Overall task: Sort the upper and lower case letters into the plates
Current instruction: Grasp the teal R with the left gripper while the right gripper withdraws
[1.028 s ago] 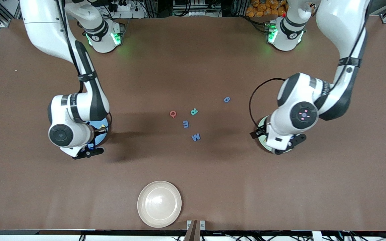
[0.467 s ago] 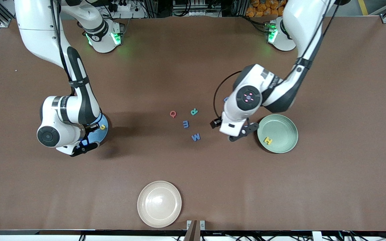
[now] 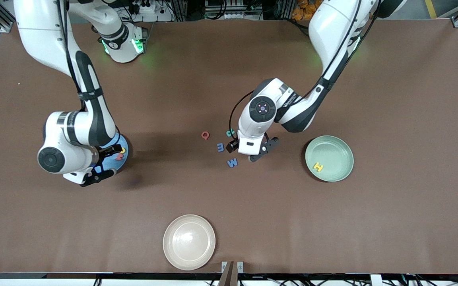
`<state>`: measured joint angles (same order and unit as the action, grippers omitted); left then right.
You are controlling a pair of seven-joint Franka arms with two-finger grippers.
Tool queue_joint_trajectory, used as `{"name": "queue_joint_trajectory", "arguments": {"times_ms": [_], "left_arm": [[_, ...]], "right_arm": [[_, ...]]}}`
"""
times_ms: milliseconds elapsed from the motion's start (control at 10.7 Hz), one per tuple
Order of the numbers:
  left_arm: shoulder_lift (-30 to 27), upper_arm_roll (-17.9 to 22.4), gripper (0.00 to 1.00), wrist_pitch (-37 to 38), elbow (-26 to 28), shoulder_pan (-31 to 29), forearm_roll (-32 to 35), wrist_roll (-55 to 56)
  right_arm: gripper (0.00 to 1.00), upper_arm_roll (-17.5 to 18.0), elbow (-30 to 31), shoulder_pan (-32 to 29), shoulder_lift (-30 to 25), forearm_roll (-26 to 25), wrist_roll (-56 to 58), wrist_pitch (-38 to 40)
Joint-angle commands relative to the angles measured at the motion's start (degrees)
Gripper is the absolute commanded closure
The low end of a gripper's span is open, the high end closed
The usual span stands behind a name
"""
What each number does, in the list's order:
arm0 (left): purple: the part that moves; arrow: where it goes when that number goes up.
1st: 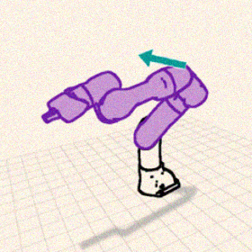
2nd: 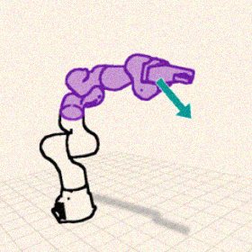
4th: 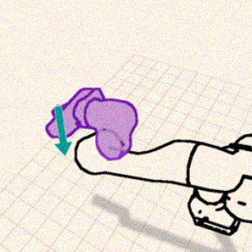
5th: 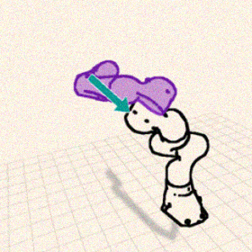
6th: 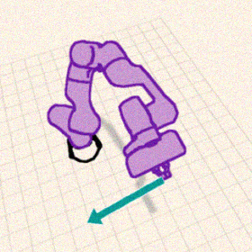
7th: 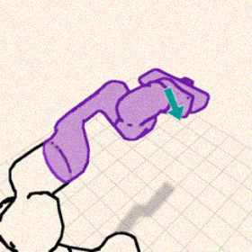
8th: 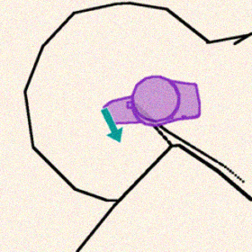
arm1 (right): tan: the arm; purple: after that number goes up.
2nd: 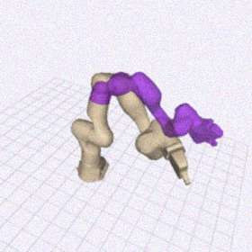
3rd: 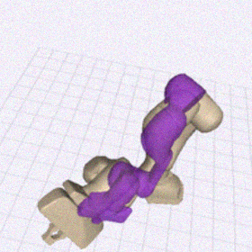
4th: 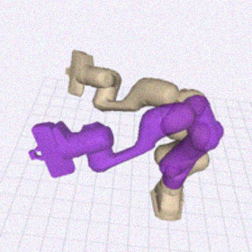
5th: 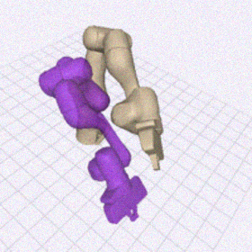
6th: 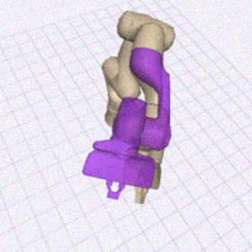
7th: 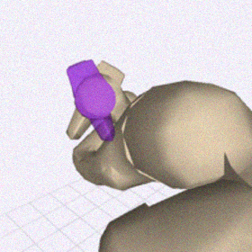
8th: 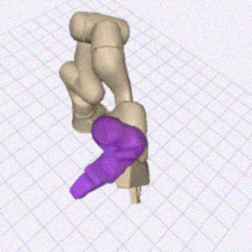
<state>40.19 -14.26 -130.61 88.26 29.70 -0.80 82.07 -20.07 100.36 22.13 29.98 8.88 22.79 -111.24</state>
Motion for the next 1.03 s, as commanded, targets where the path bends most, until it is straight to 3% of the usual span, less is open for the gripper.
{"name": "queue_joint_trajectory", "arguments": {"times_ms": [0, 467, 748, 841, 934], "left_arm": [[2.08, 1.07, 0.0, -2.8, -0.72, 2.28, -0.61, 6.33], [4.63, 2.83, 0.0, -2.8, 0.16, 6.15, 2.11, 8.55], [5.78, 2.92, 0.0, -2.54, 1.21, 7.21, 2.9, 8.81], [5.78, 2.83, 0.0, -2.54, 1.21, 7.21, 2.9, 9.51], [5.78, 2.83, 0.0, -2.54, 1.21, 7.47, 2.9, 10.12]], "right_arm": [[0.0, 0.12, 0.63, -1.56, -8.6, 1.14, 0.68, 4.26], [0.0, 0.64, 0.28, -5.25, -21.17, 0.17, -0.03, 10.59], [0.0, 6.16, -3.66, -9.46, -23.74, -5.26, -5.8, 16.65], [0.0, 9.4, -4.55, -12.35, -24.44, -5.28, -8.53, 18.15], [0.0, 10.39, -5.25, -13.34, -24.79, -5.37, -9.42, 18.6]]}}
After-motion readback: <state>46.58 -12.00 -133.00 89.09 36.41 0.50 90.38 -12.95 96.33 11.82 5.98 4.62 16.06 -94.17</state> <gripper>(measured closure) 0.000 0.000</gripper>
